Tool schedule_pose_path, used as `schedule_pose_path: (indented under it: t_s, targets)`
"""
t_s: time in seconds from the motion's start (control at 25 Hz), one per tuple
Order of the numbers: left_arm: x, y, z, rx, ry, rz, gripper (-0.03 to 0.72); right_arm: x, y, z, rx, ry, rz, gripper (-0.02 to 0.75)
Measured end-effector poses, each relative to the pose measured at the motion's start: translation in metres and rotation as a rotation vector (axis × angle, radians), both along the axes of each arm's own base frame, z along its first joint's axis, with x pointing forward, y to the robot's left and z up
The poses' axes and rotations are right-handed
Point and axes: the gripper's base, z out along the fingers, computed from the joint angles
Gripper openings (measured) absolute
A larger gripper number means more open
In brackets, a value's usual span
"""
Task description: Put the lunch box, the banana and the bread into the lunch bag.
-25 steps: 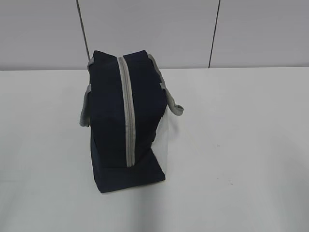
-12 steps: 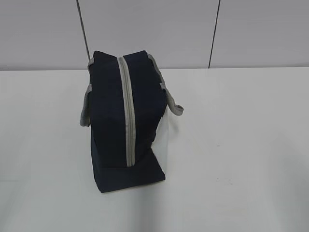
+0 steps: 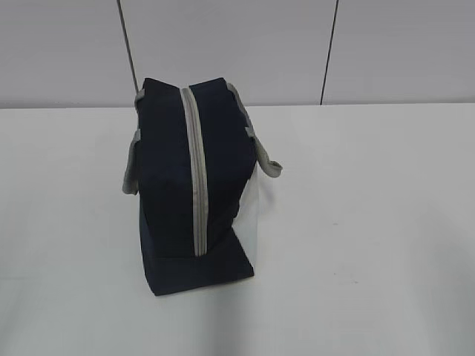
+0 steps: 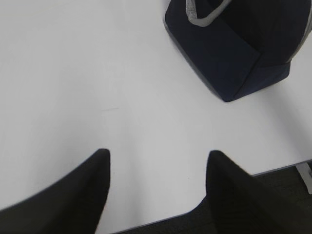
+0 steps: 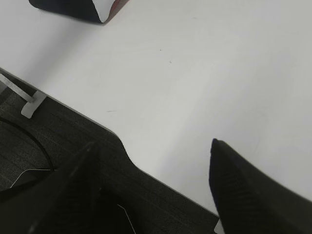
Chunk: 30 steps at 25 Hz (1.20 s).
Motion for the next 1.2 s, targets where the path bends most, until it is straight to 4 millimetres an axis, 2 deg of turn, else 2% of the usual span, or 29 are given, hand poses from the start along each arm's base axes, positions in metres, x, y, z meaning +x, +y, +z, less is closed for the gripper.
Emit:
schedule_pose_path:
  t_s: [0.2,0.44,0.64,0.88,1.2]
  targets:
    - [0.0,0.0,0.0,0.0,-0.001,0.002,0.427,0.0,-0.003,0.0,0.003,0.0,-0.118,0.511]
    - [0.001,0.001,0.0,0.0,-0.001,0.067,0.424,-0.004,-0.013,0.0,0.006,-0.009,-0.509,0.511]
    - [-0.003,0.001,0.0,-0.001,-0.028,0.143,0.414,-0.021,-0.017,0.002,0.028,-0.1,-0.71,0.511]
    - [-0.011,0.001,0.0,-0.002,-0.079,0.181,0.405,-0.041,-0.014,0.001,0.052,-0.226,-0.816,0.511]
    - [-0.019,0.0,0.0,-0.003,-0.132,0.181,0.395,-0.043,-0.014,0.001,0.054,-0.236,-0.823,0.511]
